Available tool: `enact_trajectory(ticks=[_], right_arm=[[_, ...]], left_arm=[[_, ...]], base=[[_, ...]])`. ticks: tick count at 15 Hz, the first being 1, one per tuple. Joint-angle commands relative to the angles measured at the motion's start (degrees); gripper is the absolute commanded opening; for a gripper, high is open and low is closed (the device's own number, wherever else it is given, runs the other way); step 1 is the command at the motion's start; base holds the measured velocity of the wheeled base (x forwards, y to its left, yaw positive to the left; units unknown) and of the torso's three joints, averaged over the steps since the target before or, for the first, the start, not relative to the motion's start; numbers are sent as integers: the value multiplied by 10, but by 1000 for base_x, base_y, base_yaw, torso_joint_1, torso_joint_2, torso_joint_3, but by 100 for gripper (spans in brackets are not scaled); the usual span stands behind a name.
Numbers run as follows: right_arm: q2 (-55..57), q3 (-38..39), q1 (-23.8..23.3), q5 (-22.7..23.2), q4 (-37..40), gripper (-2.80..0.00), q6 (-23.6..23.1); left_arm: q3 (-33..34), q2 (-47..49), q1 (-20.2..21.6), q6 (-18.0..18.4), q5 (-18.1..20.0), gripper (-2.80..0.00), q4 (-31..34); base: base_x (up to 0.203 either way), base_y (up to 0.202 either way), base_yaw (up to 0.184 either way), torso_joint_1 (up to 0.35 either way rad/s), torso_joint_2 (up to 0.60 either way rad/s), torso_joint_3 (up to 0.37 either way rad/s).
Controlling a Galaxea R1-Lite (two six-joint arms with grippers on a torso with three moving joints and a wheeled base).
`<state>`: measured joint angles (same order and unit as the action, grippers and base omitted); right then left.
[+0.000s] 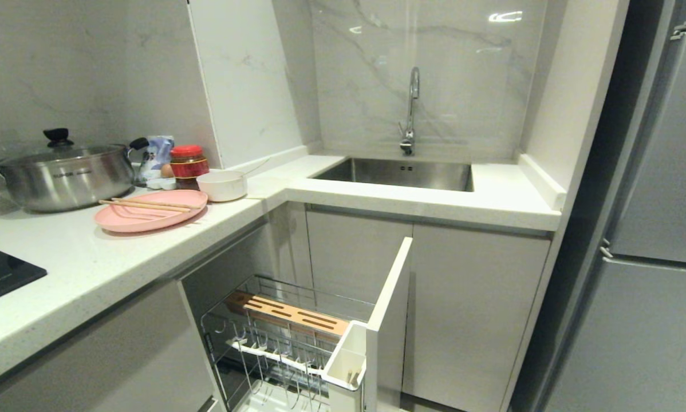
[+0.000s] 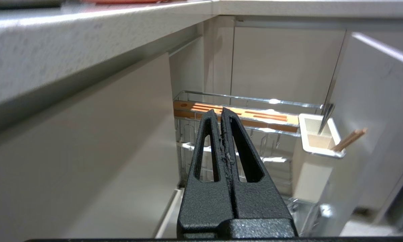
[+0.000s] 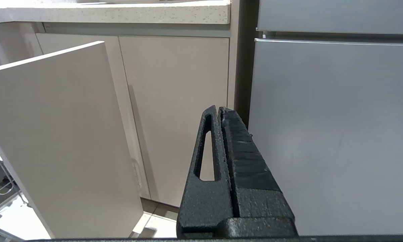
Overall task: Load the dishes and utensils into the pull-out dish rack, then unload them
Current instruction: Pick up the fork and place it in the cupboard
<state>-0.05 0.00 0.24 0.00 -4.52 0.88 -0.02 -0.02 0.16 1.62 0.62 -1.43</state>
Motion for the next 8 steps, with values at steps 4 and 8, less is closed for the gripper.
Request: enact_trajectory(ticks=[4,8], right_arm=[[0,15,0,0,0,-280,0],[0,15,0,0,0,-280,0]], left_arm=[[7,1,0,-8,-4,-280,0],[6,1,0,-8,-4,-280,0]], base=[[0,0,0,0,0,0],[0,0,0,0,0,0]])
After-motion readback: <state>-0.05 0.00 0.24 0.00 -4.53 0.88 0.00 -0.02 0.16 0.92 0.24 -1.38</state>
